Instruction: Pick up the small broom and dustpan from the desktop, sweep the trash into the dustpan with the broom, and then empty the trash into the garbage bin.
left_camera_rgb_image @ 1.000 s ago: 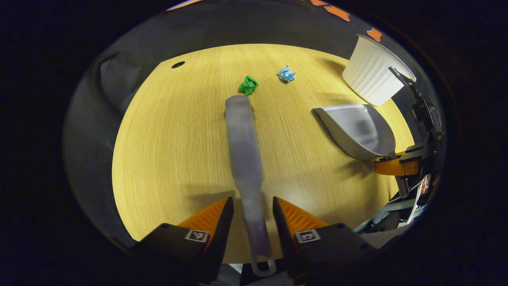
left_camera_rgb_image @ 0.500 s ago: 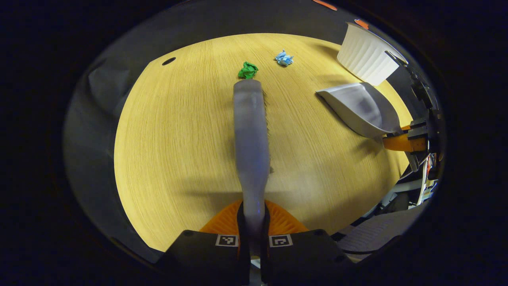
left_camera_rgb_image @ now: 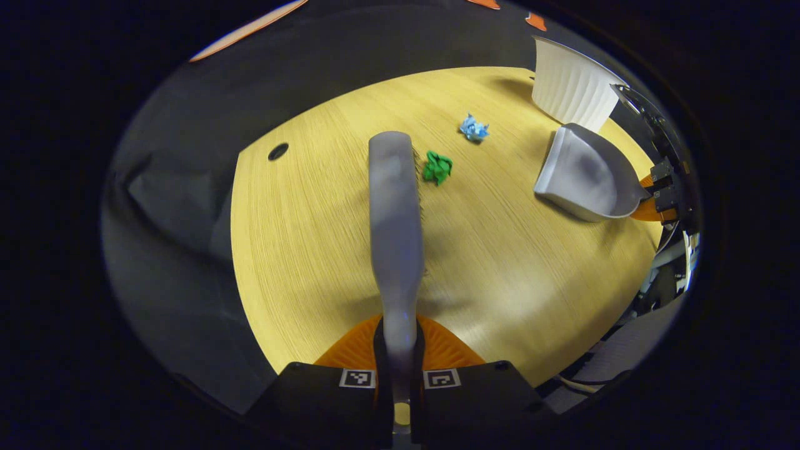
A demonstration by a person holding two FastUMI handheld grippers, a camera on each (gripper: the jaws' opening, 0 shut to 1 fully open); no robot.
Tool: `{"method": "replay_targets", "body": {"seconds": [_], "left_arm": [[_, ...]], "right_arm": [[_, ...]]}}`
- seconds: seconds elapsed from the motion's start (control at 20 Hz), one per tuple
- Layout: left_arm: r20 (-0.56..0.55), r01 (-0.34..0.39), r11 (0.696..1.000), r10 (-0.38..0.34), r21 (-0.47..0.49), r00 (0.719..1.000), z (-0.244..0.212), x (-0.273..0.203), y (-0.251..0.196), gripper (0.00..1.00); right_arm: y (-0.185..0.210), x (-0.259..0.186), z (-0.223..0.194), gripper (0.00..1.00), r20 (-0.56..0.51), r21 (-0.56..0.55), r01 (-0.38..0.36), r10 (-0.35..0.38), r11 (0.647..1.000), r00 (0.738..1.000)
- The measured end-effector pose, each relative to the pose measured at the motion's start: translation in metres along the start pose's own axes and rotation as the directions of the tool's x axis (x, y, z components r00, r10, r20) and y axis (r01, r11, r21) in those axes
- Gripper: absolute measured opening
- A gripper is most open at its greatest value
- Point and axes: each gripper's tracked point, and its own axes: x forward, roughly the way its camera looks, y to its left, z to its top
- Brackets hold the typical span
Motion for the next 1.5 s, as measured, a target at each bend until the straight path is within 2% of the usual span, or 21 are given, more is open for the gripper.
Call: {"method": "replay_targets", "body": {"seconds": [0.15, 0.3, 0.45, 0.8, 1.15, 1.5], "left_arm": [[0.014, -0.01, 0.994, 0.009, 0.106, 1.0, 0.038, 0.024, 0.022, 0.13], [-0.007, 0.014, 0.986, -0.013, 0.166, 1.0, 0.057, 0.046, 0.034, 0.14], [-0.026, -0.003, 0.972, 0.009, 0.237, 1.0, 0.078, 0.075, 0.042, 0.14], [-0.025, 0.047, 0.941, -0.041, 0.336, 0.999, 0.121, 0.102, 0.013, 0.14], [-0.023, 0.153, 0.923, -0.155, 0.354, 0.988, 0.142, 0.108, -0.055, 0.13], [-0.051, 0.35, 0.899, -0.349, 0.265, 0.936, 0.139, 0.098, -0.128, 0.14]], "right_arm": [[0.003, -0.004, 0.004, 0.2, -0.005, -0.052, -0.022, 0.022, 0.998, 1.0], [0.008, -0.004, 0.008, 0.2, -0.014, -0.07, -0.047, 0.046, 0.996, 0.999], [0.014, 0.002, 0.014, 0.2, -0.019, -0.075, -0.066, 0.065, 0.995, 0.998], [0.012, -0.001, 0.014, 0.2, -0.03, -0.086, -0.104, 0.102, 0.991, 0.994], [0.014, -0.007, 0.017, 0.2, -0.018, -0.086, -0.112, 0.11, 0.99, 0.994], [0.014, -0.009, 0.019, 0.2, -0.006, -0.058, -0.11, 0.109, 0.992, 0.994]]}}
